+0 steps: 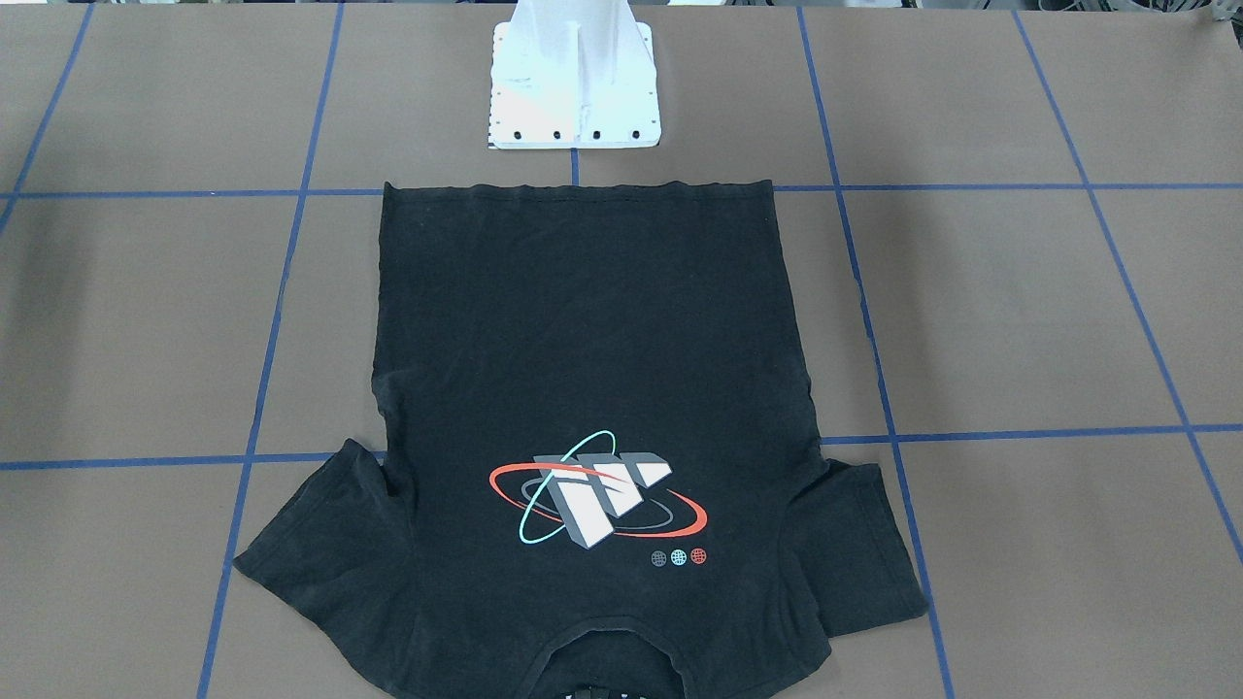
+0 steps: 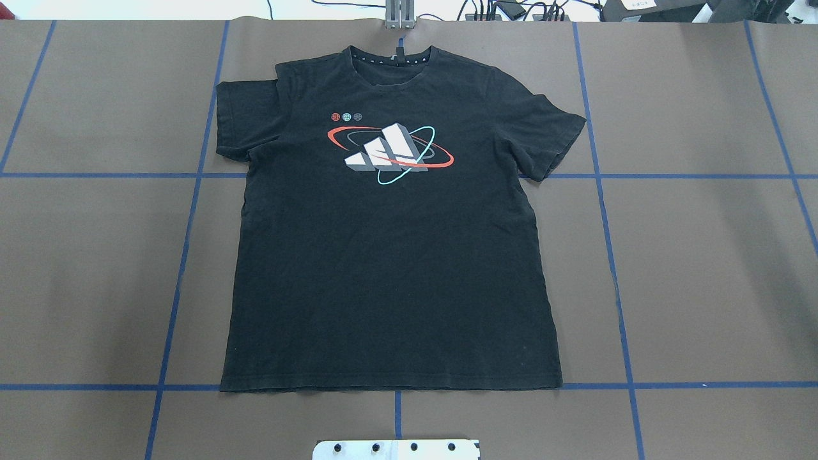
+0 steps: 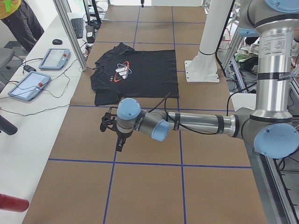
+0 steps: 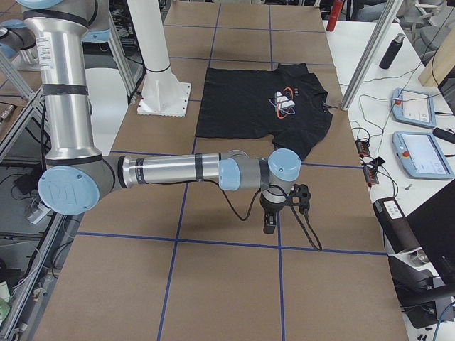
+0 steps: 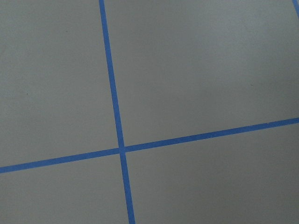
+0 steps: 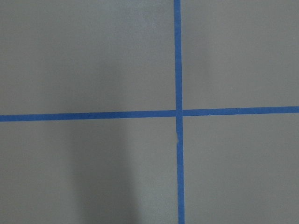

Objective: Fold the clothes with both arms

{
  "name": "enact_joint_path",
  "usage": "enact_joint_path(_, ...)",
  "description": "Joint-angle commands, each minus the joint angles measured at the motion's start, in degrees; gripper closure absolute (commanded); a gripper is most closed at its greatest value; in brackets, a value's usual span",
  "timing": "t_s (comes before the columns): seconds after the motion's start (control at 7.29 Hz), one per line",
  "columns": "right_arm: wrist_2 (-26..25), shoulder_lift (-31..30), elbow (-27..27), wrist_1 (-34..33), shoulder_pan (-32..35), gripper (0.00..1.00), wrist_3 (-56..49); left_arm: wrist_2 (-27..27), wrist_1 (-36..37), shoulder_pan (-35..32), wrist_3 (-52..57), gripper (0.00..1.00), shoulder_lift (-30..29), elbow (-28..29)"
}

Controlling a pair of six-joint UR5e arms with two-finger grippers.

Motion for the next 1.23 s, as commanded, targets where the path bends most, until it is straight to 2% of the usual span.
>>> enact_joint_path(0.0,-0.13,-0.14,0.36,-0.01,-0.12,0.0,0.13,-0.52,-0.35,0.09,-0.07,0.0,-0.03,-0.13)
enact_joint_path(0.55,1.45,0.21,0.72,0.7,-1.08,0.0,0.74,-0.35,-0.44,0.09,-0.16,0.0,0.06,-0.13)
enact_joint_path(0.82,1.36,3.01,1.24,1.31,-8.44,0.0,1.88,-0.53,-0.44,0.0,-0.24,0.0,0.15,-0.39)
enact_joint_path(0.96,1.19,4.07,0.72,5.49,-12.29,0.0,2.06,-0.53,-0.53,0.09,-0.25,0.0,0.32,-0.39)
enact_joint_path(1.1,0.41,6.25,-0.67,11.19,-15.99,0.0,9.28,-0.53,-0.53,0.09,-0.25,0.0,0.32,-0.39)
